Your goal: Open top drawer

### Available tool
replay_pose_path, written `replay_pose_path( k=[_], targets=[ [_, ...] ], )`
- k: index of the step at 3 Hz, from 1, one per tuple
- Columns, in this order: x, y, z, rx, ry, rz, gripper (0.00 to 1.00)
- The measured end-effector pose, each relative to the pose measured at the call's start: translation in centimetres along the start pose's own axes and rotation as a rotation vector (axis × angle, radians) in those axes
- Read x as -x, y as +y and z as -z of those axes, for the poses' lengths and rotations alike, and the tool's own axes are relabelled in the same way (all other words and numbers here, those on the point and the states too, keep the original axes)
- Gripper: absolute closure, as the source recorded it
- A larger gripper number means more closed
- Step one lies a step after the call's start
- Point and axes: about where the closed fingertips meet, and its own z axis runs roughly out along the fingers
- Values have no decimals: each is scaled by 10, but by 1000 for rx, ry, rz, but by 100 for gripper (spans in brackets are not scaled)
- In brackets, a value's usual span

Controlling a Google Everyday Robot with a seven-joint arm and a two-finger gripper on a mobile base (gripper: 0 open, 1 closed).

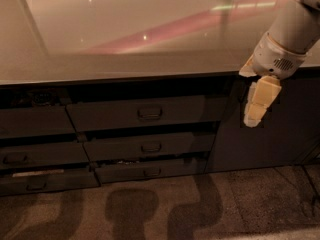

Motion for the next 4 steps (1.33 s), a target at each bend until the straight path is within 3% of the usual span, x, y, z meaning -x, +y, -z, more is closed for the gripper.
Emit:
replay_pose_path(
  k=[1, 2, 3, 4],
  targets=[
    [9, -2, -3, 105, -166, 148, 0],
    [24, -19, -4, 98, -287, 240, 0],
    [24, -19, -4, 97, -287, 240, 0],
    [28, -20, -9, 25, -205, 275, 0]
  ],
)
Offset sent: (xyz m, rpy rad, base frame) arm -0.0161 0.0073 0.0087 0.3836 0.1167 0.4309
